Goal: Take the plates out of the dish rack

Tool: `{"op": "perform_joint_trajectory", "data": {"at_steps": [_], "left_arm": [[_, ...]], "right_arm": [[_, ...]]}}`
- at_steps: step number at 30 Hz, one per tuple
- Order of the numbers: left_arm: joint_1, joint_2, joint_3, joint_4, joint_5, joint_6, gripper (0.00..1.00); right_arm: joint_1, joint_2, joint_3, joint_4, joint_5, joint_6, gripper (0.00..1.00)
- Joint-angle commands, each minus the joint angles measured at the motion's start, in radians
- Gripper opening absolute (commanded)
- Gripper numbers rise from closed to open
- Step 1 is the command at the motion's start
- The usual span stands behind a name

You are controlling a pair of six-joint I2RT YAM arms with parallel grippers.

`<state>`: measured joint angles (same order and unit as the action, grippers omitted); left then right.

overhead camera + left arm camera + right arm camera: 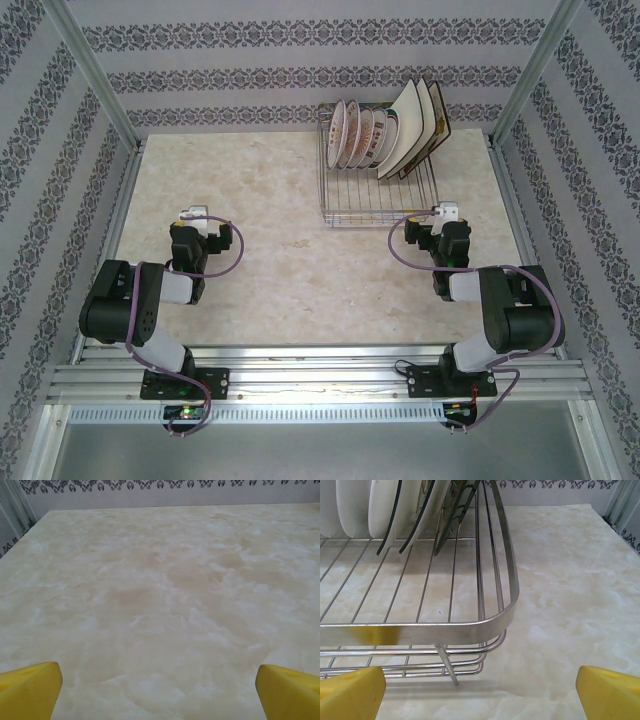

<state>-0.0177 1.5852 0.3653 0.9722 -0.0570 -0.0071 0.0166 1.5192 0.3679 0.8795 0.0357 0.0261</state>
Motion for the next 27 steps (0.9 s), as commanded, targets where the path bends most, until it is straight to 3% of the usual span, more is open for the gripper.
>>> {"op": "perform_joint_trajectory", "data": {"at_steps": [1,10,13,16,21,24,27], "left_arm": [[0.009,-0.053,0.005,-0.041,-0.012,-0.002,1.00],[-0.042,-0.442,0.144,-0.644,-0.048,-0.037,1.00],[-0.066,-0.500,0.242,-0.848,-0.059,-0.053,1.00],[-0.070,-0.504,0.408,-1.107,-0.087,-0.112,1.00],[-0.070,-0.338,0.793,-1.566,-0.113,-0.162,1.00],[-0.066,-0.192,1.012,-1.761,-0.044,-0.172,1.00],[-0.052,-0.048,1.199,-1.878,0.032,-0.182,1.00]], "right_arm": [[0.001,-0.075,-0.005,0.016,0.002,-0.001,0.98],[0.074,-0.647,0.083,-0.730,0.243,0.033,0.98],[0.117,-0.714,0.194,-0.916,0.291,0.068,0.98],[0.163,-0.635,0.428,-1.159,0.283,0.060,0.98],[0.202,-0.301,0.993,-1.587,0.245,0.148,0.98],[0.229,-0.045,1.360,-1.816,0.171,0.201,0.98],[0.279,0.145,1.594,-1.876,0.182,0.225,0.98]]}}
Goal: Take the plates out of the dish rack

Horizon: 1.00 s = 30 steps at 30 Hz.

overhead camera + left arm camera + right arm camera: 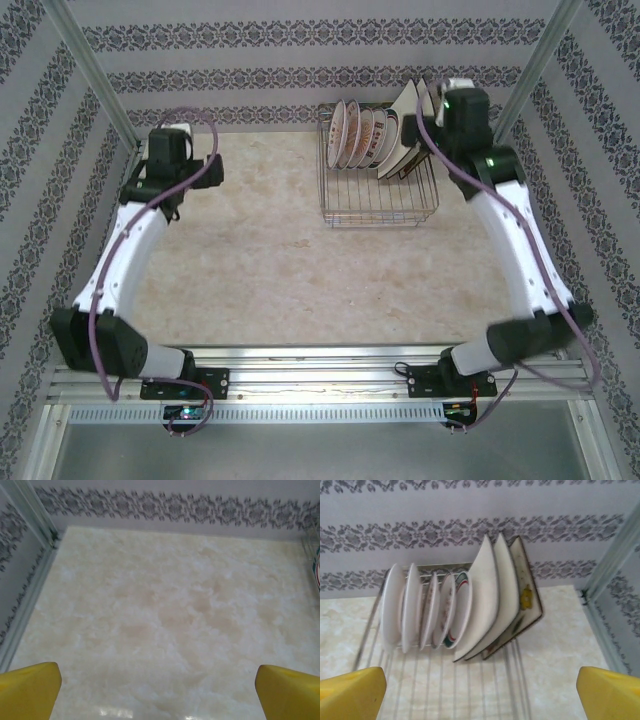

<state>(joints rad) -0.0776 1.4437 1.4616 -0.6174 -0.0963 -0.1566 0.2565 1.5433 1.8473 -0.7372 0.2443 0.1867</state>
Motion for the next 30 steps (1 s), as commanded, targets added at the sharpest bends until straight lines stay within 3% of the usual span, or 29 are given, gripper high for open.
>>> {"op": "perform_joint_trajectory", "data": {"at_steps": [1,8,11,17,22,30], "left_arm": [[0.013,0.139,0.168,-0.335,0.082,-0.040,1.00],[0.061,0.376,0.459,-0.457,0.174,-0.024,1.00],[0.068,0.464,0.567,-0.523,0.169,-0.026,1.00],[0.074,0.604,0.728,-0.661,0.123,-0.016,1.00],[0.075,0.607,0.695,-0.628,0.147,-0.021,1.00],[0.080,0.583,0.658,-0.608,0.127,-0.014,1.00]], "right_arm": [[0.056,0.182,0.180,-0.271,-0.044,0.075,0.98],[0.175,0.657,0.861,-0.451,0.014,0.083,0.97],[0.187,0.822,1.055,-0.470,0.010,0.115,0.93],[0.207,0.856,0.875,-0.226,0.037,0.142,0.89],[0.213,0.992,1.002,-0.189,0.073,0.150,0.85],[0.199,1.054,0.973,-0.067,0.067,0.174,0.80]]}}
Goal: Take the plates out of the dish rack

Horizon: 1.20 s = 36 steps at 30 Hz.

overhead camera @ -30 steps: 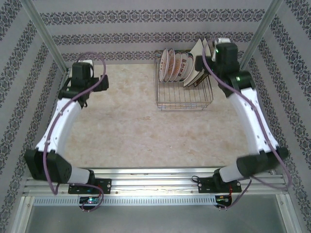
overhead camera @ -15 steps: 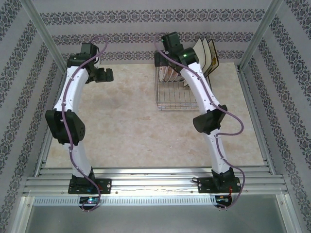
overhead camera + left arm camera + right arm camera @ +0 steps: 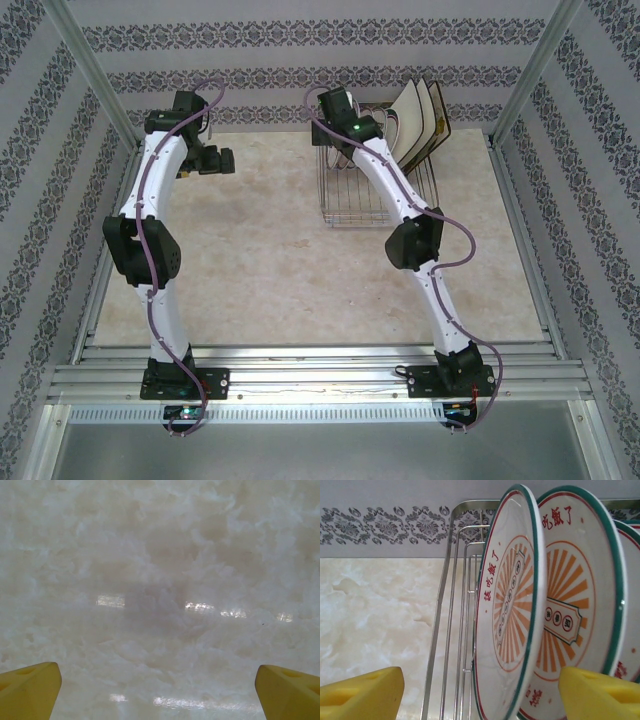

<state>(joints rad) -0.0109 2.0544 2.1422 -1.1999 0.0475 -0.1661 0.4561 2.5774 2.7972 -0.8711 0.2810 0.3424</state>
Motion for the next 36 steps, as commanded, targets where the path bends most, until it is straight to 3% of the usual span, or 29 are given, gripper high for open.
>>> {"op": "perform_joint_trajectory", "data": {"at_steps": [1,12,19,24,29,36], "left_arm": [[0.017,-0.028,-0.028,-0.022,-0.016,-0.004,1.00],[0.020,-0.046,-0.071,-0.003,-0.015,-0.004,1.00],[0.020,-0.058,-0.088,0.000,-0.024,-0.004,1.00],[0.024,-0.077,-0.116,0.005,-0.035,-0.005,1.00],[0.025,-0.101,-0.149,0.018,-0.039,-0.009,1.00],[0.026,-0.136,-0.189,0.032,-0.047,-0.013,1.00]], "right_arm": [[-0.001,0.032,0.036,0.068,0.033,0.021,0.80],[0.000,0.104,0.047,0.124,0.076,0.044,0.66],[0.007,0.101,0.047,0.149,0.126,0.040,0.40],[0.012,0.101,0.045,0.160,0.137,0.044,0.14],[0.015,0.095,0.044,0.160,0.144,0.046,0.01],[0.025,0.059,0.027,0.168,0.131,0.045,0.00]]}}
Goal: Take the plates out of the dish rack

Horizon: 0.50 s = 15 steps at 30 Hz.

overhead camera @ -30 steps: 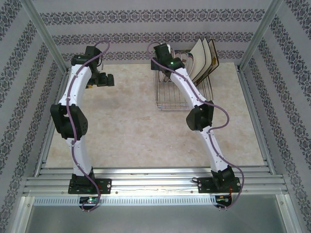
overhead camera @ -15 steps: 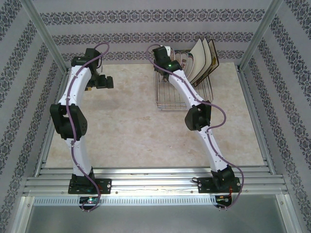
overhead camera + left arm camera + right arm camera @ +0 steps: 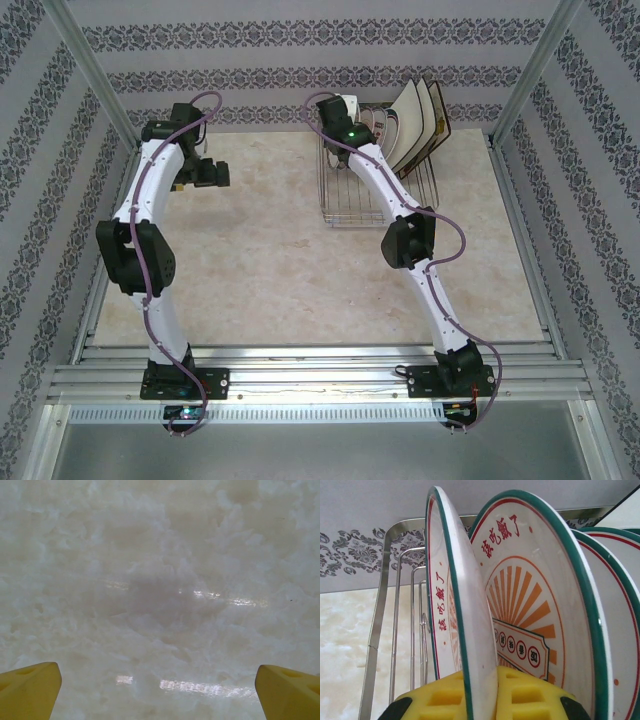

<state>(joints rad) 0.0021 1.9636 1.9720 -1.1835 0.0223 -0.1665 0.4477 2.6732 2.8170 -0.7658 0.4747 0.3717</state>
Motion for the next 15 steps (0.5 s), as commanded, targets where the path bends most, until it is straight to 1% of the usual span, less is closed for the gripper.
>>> {"op": "perform_joint_trajectory", "data": {"at_steps": [1,6,15], "left_arm": [[0.014,-0.048,-0.026,0.018,-0.022,-0.014,1.00],[0.016,-0.064,-0.044,0.025,-0.027,-0.020,1.00],[0.016,-0.071,-0.047,0.027,-0.014,-0.031,1.00]], "right_arm": [[0.036,-0.041,0.007,0.063,-0.059,0.015,0.00],[0.045,-0.080,0.008,0.054,-0.033,-0.006,0.00],[0.048,-0.187,0.009,-0.025,0.061,-0.040,0.00]]}}
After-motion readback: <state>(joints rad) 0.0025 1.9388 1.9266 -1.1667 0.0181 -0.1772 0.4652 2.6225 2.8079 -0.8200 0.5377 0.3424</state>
